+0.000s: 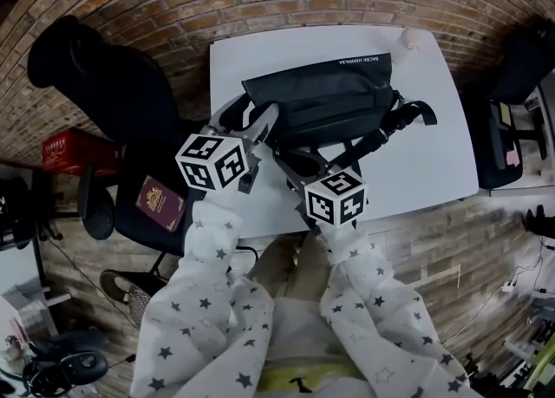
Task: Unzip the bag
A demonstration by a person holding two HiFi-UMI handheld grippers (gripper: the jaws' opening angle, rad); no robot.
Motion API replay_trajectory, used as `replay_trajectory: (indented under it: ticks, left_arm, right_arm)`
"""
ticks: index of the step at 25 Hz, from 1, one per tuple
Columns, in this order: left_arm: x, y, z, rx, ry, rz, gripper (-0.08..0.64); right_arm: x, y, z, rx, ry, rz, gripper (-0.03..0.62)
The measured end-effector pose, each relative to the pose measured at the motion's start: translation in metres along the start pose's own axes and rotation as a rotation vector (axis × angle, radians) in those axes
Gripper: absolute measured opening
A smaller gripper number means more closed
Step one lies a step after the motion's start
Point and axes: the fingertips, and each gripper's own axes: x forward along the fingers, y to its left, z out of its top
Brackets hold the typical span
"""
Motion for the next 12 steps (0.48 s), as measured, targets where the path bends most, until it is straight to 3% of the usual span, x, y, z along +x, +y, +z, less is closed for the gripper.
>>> replay_trajectory:
  ticks: [4,12]
  left_arm:
    - [0.0035,0.0006,0.0016,0.005,-0.008,-0.003,0.236]
    - [0.0063,-0.0038,-0.0001,0.015,-0.015,-0.032,0.182]
  right_arm:
    - [-0.0003,-0.0052,0.0005,-0.003,0.001,-0.018,0.023]
    - [-0.0022,-0.008,0.0012,-0.01,0.003,-0.013,0.02]
